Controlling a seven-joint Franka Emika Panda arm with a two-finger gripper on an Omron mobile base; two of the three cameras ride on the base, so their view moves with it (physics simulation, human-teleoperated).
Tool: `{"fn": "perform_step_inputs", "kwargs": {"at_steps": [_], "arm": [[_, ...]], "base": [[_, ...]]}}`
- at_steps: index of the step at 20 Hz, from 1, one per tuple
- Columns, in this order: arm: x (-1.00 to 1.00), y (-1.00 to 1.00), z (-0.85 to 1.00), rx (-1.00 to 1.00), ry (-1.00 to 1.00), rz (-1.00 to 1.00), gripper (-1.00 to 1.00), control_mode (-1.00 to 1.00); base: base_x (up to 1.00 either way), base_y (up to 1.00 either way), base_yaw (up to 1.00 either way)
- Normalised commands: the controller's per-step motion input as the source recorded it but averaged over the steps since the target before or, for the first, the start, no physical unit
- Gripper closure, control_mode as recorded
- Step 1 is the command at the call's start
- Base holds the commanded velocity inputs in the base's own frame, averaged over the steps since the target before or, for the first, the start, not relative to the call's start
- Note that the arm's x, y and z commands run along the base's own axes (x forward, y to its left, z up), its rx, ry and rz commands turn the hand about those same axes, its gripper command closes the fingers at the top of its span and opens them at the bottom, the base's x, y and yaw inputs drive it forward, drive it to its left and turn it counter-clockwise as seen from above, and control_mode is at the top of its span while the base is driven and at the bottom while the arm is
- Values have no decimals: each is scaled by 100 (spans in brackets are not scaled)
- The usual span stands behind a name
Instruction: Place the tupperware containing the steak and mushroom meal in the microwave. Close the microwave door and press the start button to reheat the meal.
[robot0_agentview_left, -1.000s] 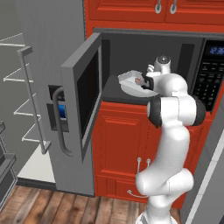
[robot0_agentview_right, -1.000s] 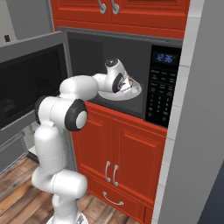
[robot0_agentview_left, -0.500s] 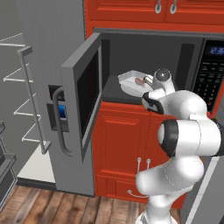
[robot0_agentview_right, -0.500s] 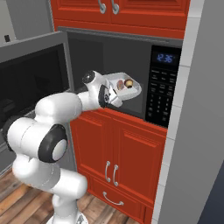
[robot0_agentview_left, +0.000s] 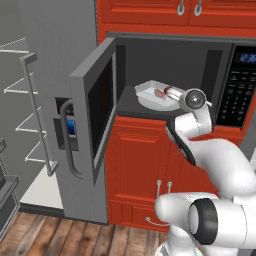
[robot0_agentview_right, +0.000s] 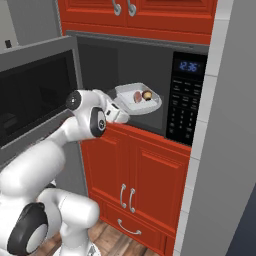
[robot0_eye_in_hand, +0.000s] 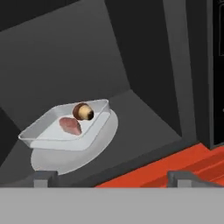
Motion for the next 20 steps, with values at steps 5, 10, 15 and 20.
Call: {"fn": "perform_step_inputs", "kwargs": {"at_steps": [5,10,15,20], "arm": [[-100,0,99,-28,6,18,-100,-100],[-100,12,79,-32,12,23,-100,-100],[-98,44,26,-34,24,25,-100,-100],[-69,68,0,-31,24,24,-100,-100]], "base": [[0,0,0],[0,0,0],[0,0,0],[0,0,0]]}}
